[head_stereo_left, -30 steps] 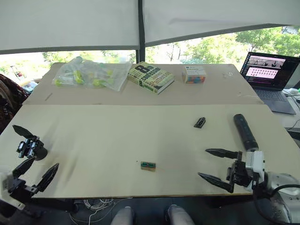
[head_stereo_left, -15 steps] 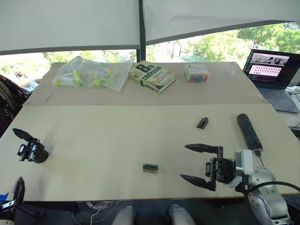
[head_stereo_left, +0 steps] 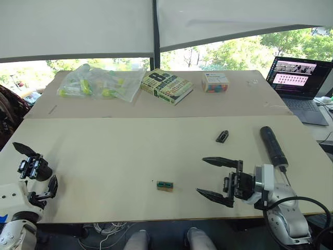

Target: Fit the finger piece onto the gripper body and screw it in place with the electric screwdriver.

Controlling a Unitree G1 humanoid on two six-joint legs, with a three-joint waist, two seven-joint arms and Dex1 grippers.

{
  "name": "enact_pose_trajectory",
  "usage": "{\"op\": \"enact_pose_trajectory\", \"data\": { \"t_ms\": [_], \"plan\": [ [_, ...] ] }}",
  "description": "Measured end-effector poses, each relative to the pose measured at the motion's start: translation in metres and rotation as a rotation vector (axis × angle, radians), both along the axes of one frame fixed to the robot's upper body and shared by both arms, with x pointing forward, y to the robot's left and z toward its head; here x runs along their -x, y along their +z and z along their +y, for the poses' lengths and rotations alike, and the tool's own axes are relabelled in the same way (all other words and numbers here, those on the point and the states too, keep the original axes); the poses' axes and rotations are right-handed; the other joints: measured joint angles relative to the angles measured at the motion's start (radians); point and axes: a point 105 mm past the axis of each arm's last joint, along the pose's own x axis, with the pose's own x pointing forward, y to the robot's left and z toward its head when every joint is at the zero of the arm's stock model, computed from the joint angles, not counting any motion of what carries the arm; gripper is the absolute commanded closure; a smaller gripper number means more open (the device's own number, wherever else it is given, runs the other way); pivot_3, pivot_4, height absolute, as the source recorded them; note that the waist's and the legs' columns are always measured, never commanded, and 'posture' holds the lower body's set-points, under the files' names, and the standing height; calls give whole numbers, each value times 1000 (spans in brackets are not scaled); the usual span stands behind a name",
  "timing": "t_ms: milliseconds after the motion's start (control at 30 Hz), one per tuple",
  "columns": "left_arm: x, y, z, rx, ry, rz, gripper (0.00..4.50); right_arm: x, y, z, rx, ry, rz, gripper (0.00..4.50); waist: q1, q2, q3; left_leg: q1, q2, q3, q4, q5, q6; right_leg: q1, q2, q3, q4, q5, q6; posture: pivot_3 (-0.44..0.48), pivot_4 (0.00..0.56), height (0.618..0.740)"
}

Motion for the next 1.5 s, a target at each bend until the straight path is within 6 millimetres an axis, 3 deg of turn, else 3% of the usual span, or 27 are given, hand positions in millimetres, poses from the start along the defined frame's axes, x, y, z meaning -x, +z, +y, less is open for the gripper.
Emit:
{"op": "enact_pose_trajectory", "data": {
  "t_ms": [333, 633, 733, 833, 1033, 1133, 1367, 1500],
  "plan": [
    [-25, -5, -1, -13, 28, -36, 30, -6, 3, 4, -9, -34, -12, 0, 2, -1, -1, 0, 0, 0, 1, 0, 0, 0, -1, 0, 1, 0, -1, 0, 150, 740],
    [-35, -5, 4, -26, 30, -44, 30, -8, 3, 3, -1, -54, -19, 0, 2, -1, -1, 1, 0, 0, 1, 0, 0, 0, -1, 0, 2, 1, -1, 0, 150, 740],
    [-39, -6, 5, -21, 27, -51, 769, -9, 3, 1, 0, -67, -20, 0, 2, 0, -1, 2, 0, 0, 1, 0, 0, 0, -1, 0, 3, 1, -1, 0, 150, 740],
    [-41, -6, 8, -28, 17, -52, 2169, -10, 5, -4, -3, -96, -31, 0, 3, 0, -2, 2, 0, 0, 1, 0, 0, 1, -1, 0, 3, 1, -1, 0, 150, 740],
    [-43, -3, 0, -32, -45, -83, 2195, -10, -2, -16, 28, -138, -15, 0, 5, 0, -1, 0, -1, 0, 3, 0, 0, 0, -2, 0, 3, 1, -1, 0, 150, 740],
    [-50, 5, -33, -39, -197, -117, 2195, -9, -3, -27, 64, -162, -26, 0, 13, -4, 1, -4, -1, -1, 5, 0, 0, -1, -2, 0, 1, 2, 0, 0, 150, 740],
    [-85, 61, -149, -158, -683, -253, 2195, -7, -6, -43, 111, -184, -25, 0, 24, -8, 2, -7, 0, -2, 8, 0, -1, -2, -2, 0, 0, 4, 0, 0, 150, 740],
    [-99, 53, -208, -90, -884, -204, 2195, -7, -7, -45, 126, -171, -20, 0, 15, -5, 2, -6, 0, -1, 8, 0, -1, -2, 0, 0, 1, 4, 0, 0, 150, 740]
  ]
}}
